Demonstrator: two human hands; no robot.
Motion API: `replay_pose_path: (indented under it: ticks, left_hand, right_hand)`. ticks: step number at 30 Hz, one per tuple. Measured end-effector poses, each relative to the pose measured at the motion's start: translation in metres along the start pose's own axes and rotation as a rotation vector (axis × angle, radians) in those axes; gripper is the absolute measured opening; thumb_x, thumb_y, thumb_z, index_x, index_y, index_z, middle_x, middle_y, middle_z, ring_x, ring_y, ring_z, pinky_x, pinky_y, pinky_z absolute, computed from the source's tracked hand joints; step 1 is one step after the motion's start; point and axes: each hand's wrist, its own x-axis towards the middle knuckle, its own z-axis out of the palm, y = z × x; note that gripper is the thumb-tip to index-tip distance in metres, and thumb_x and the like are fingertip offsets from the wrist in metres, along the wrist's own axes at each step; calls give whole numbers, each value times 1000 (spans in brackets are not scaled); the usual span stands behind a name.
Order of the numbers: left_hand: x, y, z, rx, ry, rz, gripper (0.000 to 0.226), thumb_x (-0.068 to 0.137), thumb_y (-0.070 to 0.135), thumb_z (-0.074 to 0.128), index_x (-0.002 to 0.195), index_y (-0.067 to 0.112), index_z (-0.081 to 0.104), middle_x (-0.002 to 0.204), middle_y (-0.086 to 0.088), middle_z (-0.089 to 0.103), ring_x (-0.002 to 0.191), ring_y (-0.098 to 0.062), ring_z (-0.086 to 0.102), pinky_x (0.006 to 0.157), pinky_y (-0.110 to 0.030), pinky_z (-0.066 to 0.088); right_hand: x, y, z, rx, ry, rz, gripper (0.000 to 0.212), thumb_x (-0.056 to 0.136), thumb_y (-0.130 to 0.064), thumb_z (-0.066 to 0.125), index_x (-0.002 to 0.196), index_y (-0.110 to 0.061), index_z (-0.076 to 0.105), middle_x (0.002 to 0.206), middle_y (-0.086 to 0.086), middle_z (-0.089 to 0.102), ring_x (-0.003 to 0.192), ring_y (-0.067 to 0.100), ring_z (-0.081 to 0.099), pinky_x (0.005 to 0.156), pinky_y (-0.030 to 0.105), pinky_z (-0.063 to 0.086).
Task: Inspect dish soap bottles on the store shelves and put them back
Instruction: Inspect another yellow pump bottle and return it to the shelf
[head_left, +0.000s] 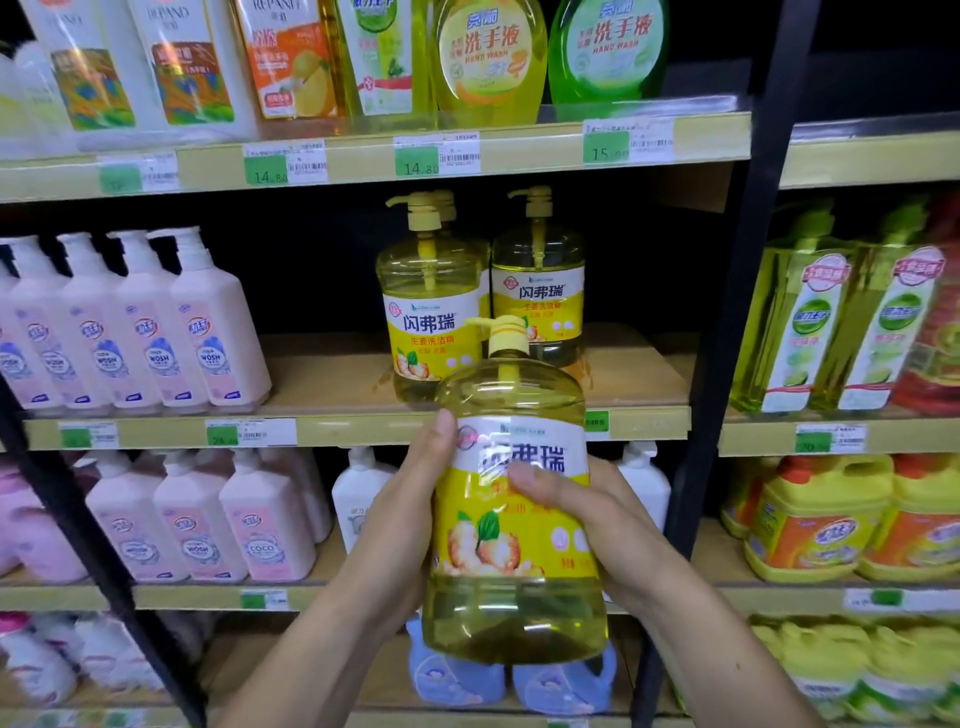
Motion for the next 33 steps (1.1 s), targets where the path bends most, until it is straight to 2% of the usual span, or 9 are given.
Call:
replay_pose_path:
  ticks: [1,4,7,10,13,17,25,30,33]
  left_hand:
    - [-3,-1,1,-2,7,5,61,89,67,76,136,30,70,141,-19,70,128,-41,70,104,-57,59]
    - [-7,-5,2,26,8,84,106,69,74,89,156,26,53,153,-12,63,140,-35,62,112,-54,54]
    - [-16,-8,2,10,-80,164,84,82,67,84,156,47,49,158,6,59,144,-22,60,109,-46,56]
    - [-23,-13,3,115,-133,288,78,92,58,80,160,50,43,165,9,51,150,-20,52,118,-44,48]
    - [-23,-9,7,336,-121,456,90,87,44,89,162,45,40,166,7,47,149,-18,52,111,-31,53]
    - [-19,-3,10,567,2,585,79,86,34,90,153,51,51,165,9,48,153,-20,47,109,-43,57]
    - [-26,10,27,609,95,658,71,87,20,91,145,49,62,152,11,62,151,-19,50,96,-19,57]
    - [-28,12,36,655,131,710,71,86,23,90,145,50,61,154,15,60,149,-17,52,96,-20,58]
    - [-25,11,38,666,210,736,80,80,33,94,150,44,56,147,19,65,136,-6,63,102,-22,57]
  right_hand:
    - [2,0,1,83,20,35,85,50,-55,103,121,-14,80,122,20,78,114,41,75,103,57,58]
    - [8,-7,4,288,47,120,93,51,-48,104,127,-3,76,129,27,73,121,48,70,107,61,55]
    - [13,-18,5,431,14,128,64,76,-46,90,124,-5,79,130,25,73,115,41,75,92,52,63]
    - [18,-25,3,501,-18,91,48,92,-47,72,120,-9,81,127,21,76,109,36,78,86,48,65]
    - [22,-30,4,544,-17,48,48,91,-50,69,112,-10,84,117,17,80,100,32,80,78,44,65]
    - [27,-33,4,548,-18,49,54,91,-56,67,115,-10,83,117,16,79,100,31,80,79,42,65]
    - [30,-40,11,553,6,63,67,91,-62,66,136,-12,71,121,17,75,100,32,78,81,44,65]
    - [30,-41,10,563,-14,13,58,90,-63,59,101,-13,86,100,12,81,88,27,81,73,39,66]
    - [23,-40,14,579,11,-36,67,107,-54,39,78,-18,88,80,1,82,75,11,81,63,26,64]
